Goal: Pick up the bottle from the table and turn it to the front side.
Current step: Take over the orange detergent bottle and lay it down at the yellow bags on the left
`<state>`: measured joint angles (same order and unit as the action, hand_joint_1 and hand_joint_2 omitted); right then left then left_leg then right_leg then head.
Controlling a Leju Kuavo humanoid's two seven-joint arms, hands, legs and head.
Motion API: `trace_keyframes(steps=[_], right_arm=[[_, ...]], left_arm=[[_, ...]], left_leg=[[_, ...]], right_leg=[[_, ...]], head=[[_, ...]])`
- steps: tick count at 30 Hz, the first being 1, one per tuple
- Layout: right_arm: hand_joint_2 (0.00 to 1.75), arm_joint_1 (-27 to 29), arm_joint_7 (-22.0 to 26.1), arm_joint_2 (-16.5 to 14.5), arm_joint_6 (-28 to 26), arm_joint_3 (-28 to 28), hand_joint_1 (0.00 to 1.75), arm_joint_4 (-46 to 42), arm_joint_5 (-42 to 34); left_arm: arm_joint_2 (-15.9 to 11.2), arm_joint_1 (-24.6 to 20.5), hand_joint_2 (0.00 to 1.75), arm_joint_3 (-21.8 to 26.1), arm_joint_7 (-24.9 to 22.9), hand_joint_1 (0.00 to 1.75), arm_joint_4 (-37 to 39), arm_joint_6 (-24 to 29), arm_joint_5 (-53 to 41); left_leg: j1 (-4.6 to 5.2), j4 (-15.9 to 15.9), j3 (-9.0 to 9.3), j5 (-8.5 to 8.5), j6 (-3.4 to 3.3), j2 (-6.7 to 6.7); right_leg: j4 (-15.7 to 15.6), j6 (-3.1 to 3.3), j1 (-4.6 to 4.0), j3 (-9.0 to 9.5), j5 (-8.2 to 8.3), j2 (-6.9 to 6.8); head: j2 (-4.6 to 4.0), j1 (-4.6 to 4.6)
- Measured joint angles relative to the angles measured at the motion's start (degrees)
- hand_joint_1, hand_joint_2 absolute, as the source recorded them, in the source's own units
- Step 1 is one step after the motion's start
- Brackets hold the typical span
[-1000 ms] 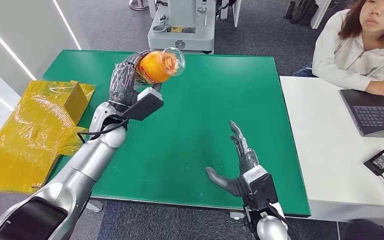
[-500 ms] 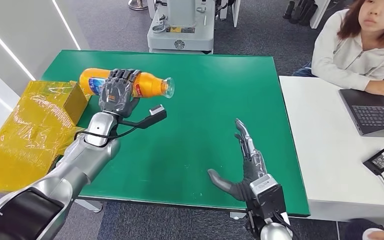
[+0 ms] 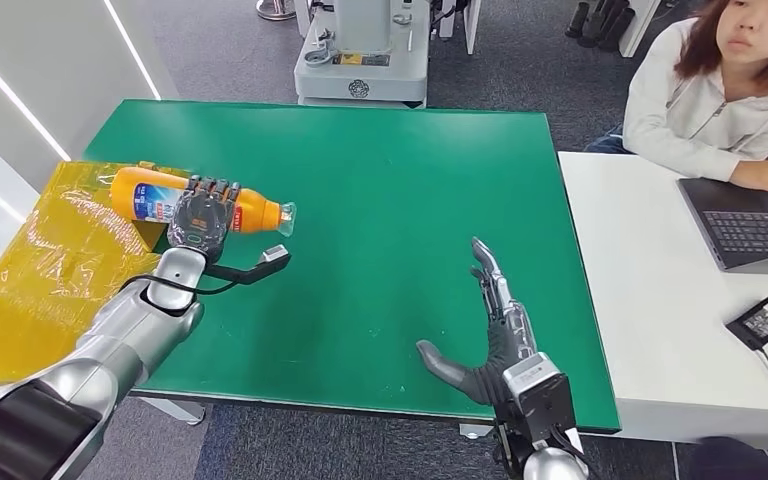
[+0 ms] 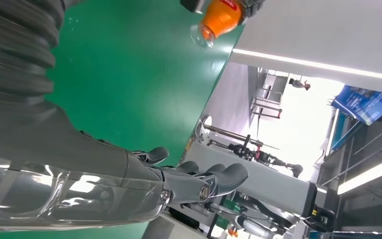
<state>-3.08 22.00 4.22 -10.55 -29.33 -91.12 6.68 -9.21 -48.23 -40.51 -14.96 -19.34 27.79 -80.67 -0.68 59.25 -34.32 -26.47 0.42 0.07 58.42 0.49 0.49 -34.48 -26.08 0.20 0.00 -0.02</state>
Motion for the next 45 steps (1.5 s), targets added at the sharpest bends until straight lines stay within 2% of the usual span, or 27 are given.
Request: trace_keyframes(steps=[7, 10, 13, 20, 30, 34, 38, 45], right_arm=[[1.75, 0.2, 0.9, 0.4, 0.4, 1.0, 0.00, 0.4, -1.3], [1.75, 0.3, 1.3, 0.7, 0.5, 1.1, 0.00, 0.9, -1.8], [1.75, 0.3, 1.5, 0.8, 0.6, 1.2, 0.00, 1.6, -2.4], [1.75, 0.5, 1.7, 0.9, 1.3, 1.5, 0.00, 2.9, -3.3], [1.75, 0.5, 1.8, 0.9, 2.5, 1.5, 0.00, 4.0, -3.4], [1.75, 0.5, 1.8, 0.9, 2.7, 1.5, 0.00, 4.0, -3.4], [1.75, 0.4, 1.7, 1.1, 3.6, 1.5, 0.00, 4.0, -3.5], [1.75, -2.0, 0.5, 1.3, 5.7, 1.5, 0.00, 4.1, -4.5]], left_arm=[[-3.7, 1.2, 1.75, -0.5, -3.5, 1.75, 1.8, -7.0, -2.0], [-6.1, 2.9, 1.75, 0.4, -3.0, 1.75, 1.6, -12.1, -4.0], [-7.4, 3.5, 1.75, 3.0, -2.1, 1.75, 1.5, -15.5, -5.4], [-10.0, 4.9, 1.75, 7.5, -2.2, 1.75, 1.9, -16.7, -5.4], [-11.3, 6.6, 1.75, 12.6, -0.5, 1.71, 2.2, -19.3, -4.9], [-11.4, 7.1, 1.75, 14.0, 0.7, 0.00, 2.2, -19.4, -4.3], [-11.5, 8.1, 1.75, 15.7, 4.3, 0.00, 2.2, -18.8, -3.1], [-10.9, 9.5, 1.75, 18.0, 10.7, 0.00, 2.2, -13.0, -2.0]], left_leg=[[-0.03, 0.0, 0.00, 0.00, 0.01, -0.02], [-0.03, -0.1, 0.04, -0.03, 0.06, 0.17], [-0.05, -0.1, 0.01, -0.03, 0.09, 0.09], [-0.04, -0.1, 0.05, -0.02, 0.10, 0.10], [-0.04, -0.1, 0.13, -0.01, 0.11, 0.08], [-0.04, -0.1, 0.16, -0.01, 0.11, 0.08], [-0.03, -0.1, 0.16, 0.00, 0.12, 0.06], [-0.01, -0.1, 0.18, 0.00, 0.12, 0.04]], right_leg=[[0.0, 0.02, -0.01, -0.03, -0.02, -0.02], [0.1, 0.07, -0.03, -0.09, -0.01, 0.17], [0.0, 0.09, -0.05, -0.09, -0.01, 0.08], [0.1, 0.13, -0.05, -0.05, 0.00, 0.07], [0.1, 0.13, -0.05, 0.03, 0.00, 0.05], [0.1, 0.13, -0.05, 0.05, 0.00, 0.05], [0.1, 0.13, -0.05, 0.05, 0.00, 0.03], [0.1, 0.13, -0.03, 0.06, 0.00, 0.02]], head=[[0.00, -0.01], [0.00, -0.12], [0.00, -0.28], [0.00, -0.28], [0.00, -0.28], [0.00, -0.28], [0.00, -0.28], [0.00, -0.28]])
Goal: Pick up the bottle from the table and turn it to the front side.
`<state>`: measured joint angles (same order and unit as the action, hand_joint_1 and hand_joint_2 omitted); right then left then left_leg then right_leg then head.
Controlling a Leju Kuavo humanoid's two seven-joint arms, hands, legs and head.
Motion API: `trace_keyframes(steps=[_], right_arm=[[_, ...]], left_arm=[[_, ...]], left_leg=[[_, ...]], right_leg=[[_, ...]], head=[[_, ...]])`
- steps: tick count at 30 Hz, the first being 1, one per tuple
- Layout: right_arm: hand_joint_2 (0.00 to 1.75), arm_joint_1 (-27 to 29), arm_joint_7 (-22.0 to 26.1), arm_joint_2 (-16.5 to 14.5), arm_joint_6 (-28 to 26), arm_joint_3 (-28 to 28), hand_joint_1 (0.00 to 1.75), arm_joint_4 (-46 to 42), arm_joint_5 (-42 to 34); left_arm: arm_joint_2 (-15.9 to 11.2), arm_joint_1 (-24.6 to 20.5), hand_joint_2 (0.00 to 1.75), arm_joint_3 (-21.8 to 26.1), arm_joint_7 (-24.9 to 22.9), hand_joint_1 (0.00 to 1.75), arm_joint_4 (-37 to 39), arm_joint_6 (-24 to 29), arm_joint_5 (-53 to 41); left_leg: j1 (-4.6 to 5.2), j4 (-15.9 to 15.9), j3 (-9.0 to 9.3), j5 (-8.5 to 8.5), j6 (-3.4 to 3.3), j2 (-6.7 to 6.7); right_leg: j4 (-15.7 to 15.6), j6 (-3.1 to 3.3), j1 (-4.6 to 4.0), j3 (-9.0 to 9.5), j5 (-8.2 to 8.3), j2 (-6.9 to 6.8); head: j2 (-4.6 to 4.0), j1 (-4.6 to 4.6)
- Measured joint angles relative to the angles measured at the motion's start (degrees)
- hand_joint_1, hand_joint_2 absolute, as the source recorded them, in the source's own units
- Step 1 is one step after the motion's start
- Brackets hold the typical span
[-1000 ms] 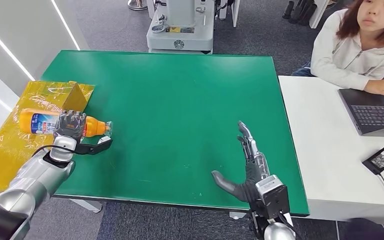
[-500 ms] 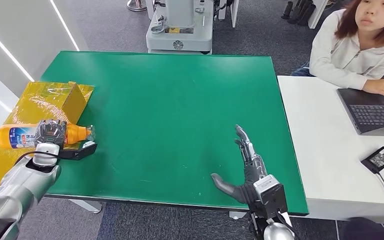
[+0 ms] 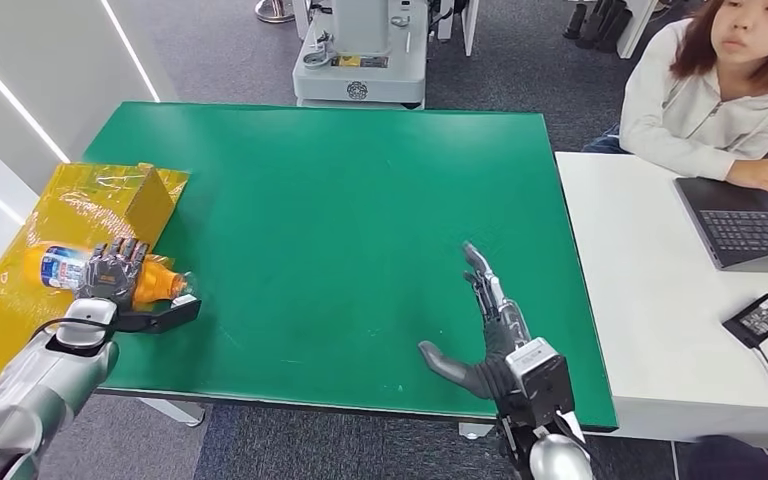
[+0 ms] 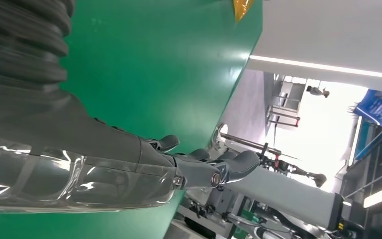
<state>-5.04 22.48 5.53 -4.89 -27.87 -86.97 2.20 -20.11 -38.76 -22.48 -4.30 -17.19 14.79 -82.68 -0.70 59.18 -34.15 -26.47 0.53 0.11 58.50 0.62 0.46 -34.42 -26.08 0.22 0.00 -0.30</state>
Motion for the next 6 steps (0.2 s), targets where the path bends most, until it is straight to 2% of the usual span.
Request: trace_keyframes(steps=[6], right_arm=[[1.75, -1.1, -0.9, 0.0, 0.7, 0.0, 0.00, 0.1, 0.0]], left_arm=[[1.1, 0.4, 1.75, 2.6, 3.0, 0.00, 0.0, 1.9, 1.6]], left_leg=[[0.02, 0.0, 0.00, 0.02, -0.02, -0.13]], right_leg=[[0.0, 0.00, 0.02, 0.05, 0.00, -0.17]], head=[[0.00, 0.00]])
